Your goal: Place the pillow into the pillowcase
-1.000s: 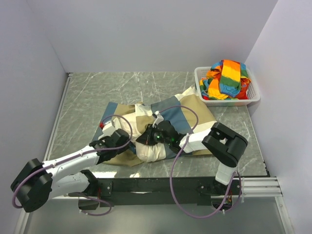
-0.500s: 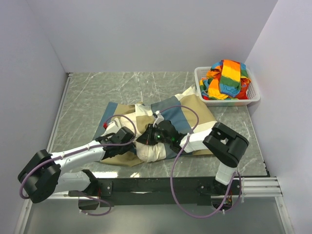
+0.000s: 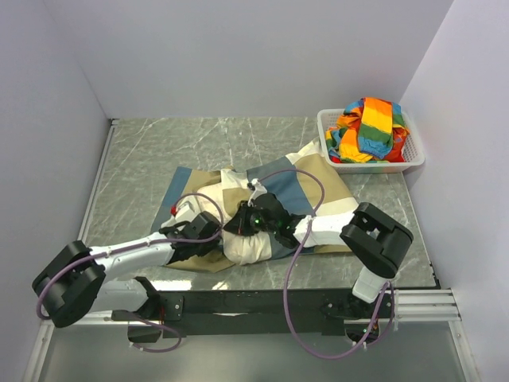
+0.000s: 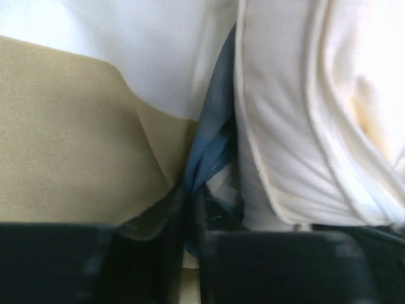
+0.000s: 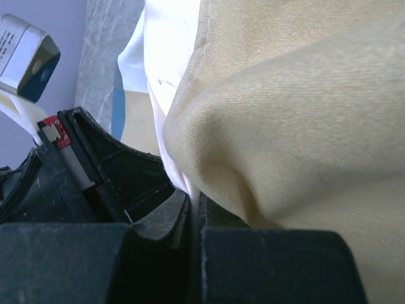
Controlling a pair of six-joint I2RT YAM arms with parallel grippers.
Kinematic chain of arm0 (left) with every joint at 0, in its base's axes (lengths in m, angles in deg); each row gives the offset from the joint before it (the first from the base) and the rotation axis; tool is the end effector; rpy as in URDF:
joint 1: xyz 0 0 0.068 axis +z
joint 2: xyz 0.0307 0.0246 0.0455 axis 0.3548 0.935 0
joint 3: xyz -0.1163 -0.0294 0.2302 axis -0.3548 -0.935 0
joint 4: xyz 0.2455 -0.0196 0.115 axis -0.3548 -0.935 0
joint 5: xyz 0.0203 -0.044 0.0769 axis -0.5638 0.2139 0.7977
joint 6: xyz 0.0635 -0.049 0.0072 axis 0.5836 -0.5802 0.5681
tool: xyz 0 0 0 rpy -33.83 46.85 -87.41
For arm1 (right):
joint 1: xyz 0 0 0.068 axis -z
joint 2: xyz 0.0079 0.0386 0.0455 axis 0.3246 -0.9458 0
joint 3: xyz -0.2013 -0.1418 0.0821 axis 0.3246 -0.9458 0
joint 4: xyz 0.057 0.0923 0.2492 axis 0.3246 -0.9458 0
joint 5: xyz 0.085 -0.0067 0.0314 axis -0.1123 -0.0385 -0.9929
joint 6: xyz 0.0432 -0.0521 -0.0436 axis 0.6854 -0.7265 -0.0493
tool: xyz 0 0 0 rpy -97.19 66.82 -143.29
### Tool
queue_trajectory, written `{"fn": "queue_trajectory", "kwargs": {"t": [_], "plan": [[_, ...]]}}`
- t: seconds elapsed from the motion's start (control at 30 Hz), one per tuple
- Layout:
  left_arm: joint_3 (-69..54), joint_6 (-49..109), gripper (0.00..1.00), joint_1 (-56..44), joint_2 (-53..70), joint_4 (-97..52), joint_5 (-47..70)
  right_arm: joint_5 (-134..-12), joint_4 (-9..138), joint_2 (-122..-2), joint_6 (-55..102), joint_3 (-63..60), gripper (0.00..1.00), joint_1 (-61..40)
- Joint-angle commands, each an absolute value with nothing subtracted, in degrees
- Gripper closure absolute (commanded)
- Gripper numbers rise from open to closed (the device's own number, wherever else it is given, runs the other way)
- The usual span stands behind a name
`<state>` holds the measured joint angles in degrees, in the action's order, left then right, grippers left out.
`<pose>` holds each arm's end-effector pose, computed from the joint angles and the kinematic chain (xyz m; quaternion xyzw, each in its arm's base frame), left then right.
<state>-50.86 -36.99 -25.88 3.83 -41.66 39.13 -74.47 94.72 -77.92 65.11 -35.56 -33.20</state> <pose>0.1810 -0.1579 0.1033 -0.3061 0.9007 -0.1572 0.2651 0.2213 0.3026 0.1241 -0.0701 0.8416 0.4509 0.2889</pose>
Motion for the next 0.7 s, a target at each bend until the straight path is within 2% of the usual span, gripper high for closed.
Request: {"fn": "queue_trajectory", "kwargs": {"t": [0.0, 0.1, 0.33, 0.5, 0.67], "plan": [[-52.55, -36.61, 0.99, -25.46, 0.63, -38.58, 38.58, -71.53, 86.21, -76.3, 62.87, -33.68, 1.0, -33.44], [-52.81, -32.85, 0.99, -24.58, -0.86, -37.62, 37.79, -69.07, 82.79, -75.59, 62.69, -32.1, 1.0, -33.35], [-52.11, -20.18, 0.99, -24.4, -11.4, -39.36, 31.91, -51.59, 71.01, -77.52, 62.78, -17.69, 1.0, -32.82], [-53.07, -15.7, 0.99, -23.35, -19.57, -42.26, 24.09, -37.62, 73.37, -79.89, 64.54, -14.79, 1.0, -32.82], [-52.55, -15.16, 0.99, -23.17, -25.38, -43.85, 20.22, -30.14, 80.99, -82.71, 64.28, -17.06, 1.0, -33.35]]}}
